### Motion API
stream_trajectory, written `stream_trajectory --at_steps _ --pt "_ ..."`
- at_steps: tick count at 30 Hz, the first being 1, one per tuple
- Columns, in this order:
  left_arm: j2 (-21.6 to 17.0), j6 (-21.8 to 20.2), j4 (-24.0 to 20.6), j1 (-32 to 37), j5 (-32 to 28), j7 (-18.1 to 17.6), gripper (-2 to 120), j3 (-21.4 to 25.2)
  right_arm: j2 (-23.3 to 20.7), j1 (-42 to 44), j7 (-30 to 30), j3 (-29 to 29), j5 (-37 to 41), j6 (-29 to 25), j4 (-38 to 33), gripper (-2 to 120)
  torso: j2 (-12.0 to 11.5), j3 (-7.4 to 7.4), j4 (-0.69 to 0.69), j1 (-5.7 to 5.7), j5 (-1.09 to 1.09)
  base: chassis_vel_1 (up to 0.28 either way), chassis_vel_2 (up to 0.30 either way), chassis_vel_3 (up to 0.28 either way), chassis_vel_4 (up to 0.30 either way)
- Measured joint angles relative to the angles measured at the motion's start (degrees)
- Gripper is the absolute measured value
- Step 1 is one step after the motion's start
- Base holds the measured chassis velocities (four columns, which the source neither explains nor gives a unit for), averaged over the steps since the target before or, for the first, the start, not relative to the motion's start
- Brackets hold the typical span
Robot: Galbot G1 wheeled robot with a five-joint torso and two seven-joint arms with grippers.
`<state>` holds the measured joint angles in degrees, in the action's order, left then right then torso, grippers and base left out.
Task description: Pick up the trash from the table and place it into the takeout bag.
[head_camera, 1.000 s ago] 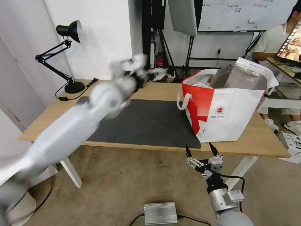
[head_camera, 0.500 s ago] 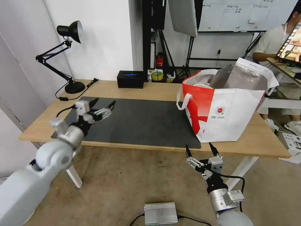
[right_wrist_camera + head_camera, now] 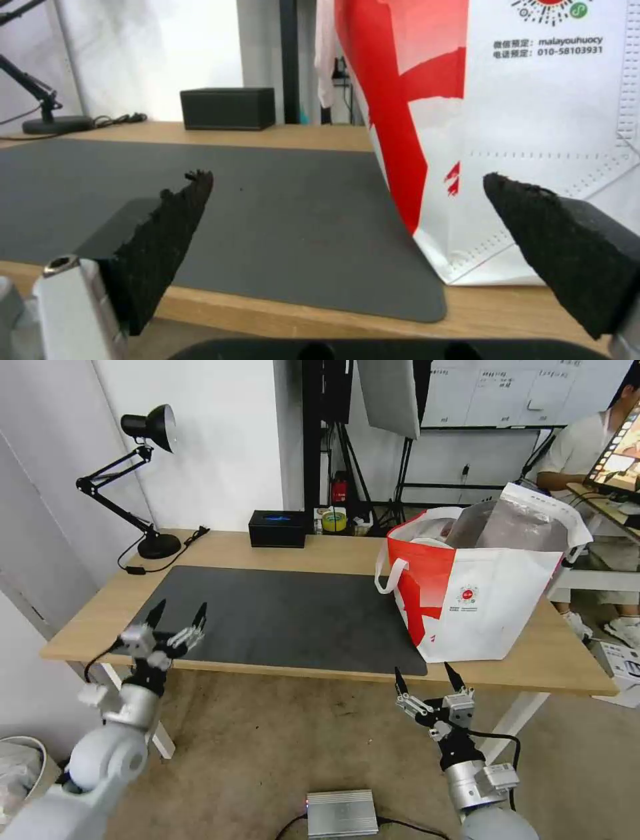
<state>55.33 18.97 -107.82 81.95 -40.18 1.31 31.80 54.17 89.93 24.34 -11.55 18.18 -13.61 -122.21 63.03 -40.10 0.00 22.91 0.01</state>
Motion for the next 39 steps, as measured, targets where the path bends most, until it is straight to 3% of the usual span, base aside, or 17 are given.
stream_trajectory --at_steps 10,39 --pt "1.9 4.4 3.5 6.2 1.8 2.0 100 2.0 0.0 0.0 0.0 0.0 0.0 0.0 0.0 100 0.0 0.00 0.00 0.00 -0.01 0.000 0.000 0.000 0.000" --pt "2.3 4.7 5.7 7.5 1.3 3.3 100 2.0 0.0 0.0 0.0 0.0 0.0 0.0 0.0 100 0.0 -0.01 0.00 0.01 -0.01 0.000 0.000 0.000 0.000"
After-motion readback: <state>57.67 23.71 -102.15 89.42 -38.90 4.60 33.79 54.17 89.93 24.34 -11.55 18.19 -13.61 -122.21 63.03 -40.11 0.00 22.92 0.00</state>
